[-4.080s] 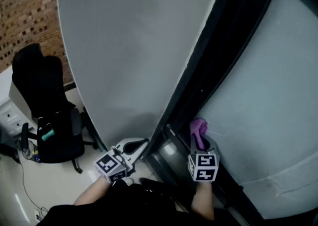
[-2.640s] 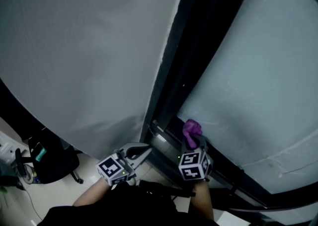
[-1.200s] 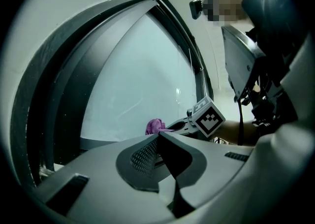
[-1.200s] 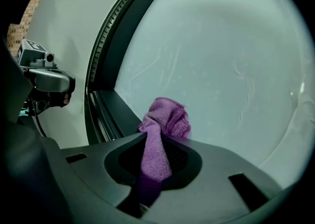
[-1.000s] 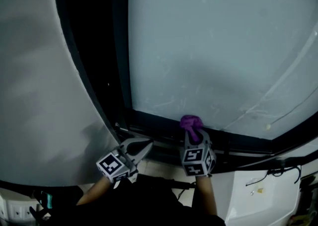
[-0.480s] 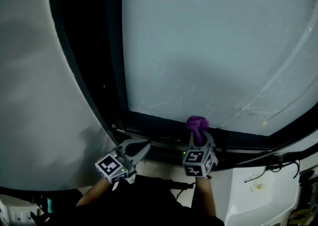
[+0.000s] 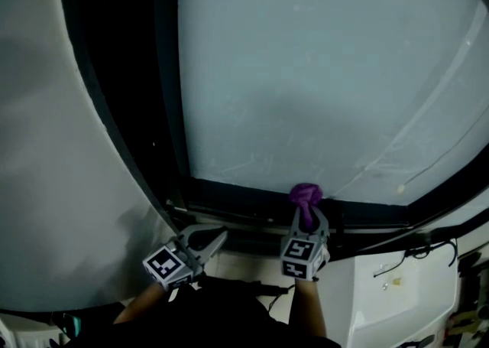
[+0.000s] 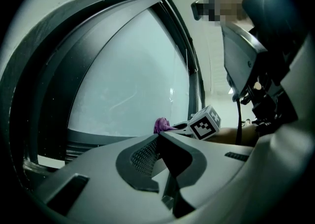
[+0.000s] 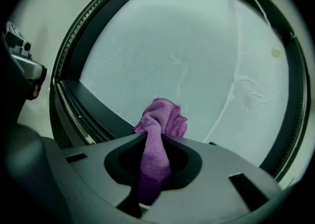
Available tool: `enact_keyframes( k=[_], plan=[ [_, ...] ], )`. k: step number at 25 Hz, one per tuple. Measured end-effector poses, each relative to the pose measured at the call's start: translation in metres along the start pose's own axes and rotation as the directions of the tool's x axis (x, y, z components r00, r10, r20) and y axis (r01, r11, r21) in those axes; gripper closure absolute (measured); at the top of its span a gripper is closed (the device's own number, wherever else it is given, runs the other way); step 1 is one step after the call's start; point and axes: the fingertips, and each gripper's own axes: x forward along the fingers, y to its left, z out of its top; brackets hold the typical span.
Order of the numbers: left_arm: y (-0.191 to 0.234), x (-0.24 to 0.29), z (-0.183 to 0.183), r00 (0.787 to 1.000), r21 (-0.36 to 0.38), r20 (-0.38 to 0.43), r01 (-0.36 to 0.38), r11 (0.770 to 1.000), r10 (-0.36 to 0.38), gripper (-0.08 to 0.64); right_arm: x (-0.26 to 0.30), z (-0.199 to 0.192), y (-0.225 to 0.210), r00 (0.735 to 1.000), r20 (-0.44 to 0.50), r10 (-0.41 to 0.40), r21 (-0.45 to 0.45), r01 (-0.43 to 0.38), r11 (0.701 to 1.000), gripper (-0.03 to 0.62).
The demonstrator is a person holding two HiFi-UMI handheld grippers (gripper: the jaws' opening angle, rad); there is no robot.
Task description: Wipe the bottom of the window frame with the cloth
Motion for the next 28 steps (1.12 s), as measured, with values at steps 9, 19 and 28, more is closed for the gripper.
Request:
enact_keyframes(
  k=[9, 19, 28],
  plan=[
    [-0.004, -0.006, -0.008, 1.0, -0.013, -0.02, 0.016, 1.0, -0.016, 0.56, -0.018, -0.01, -0.026, 0.992, 0.087, -0.089, 0.239, 0.066, 0.969, 0.526],
    [-0.022, 0.015, -0.017, 0.996, 0.017, -0.068, 0.066, 0.998, -0.065, 0.56, -0.021, -0.019, -0.03, 0.986, 0.157, -0.061, 0.288, 0.013, 0.958, 0.526],
    [-0.04, 0.058, -0.016, 1.0, -0.019, -0.029, -0.007, 1.0, 0.007, 0.56, -0.035, -0.021, -0.015, 0.965, 0.261, 0.008, 0.212, -0.065, 0.975, 0.526]
  ],
)
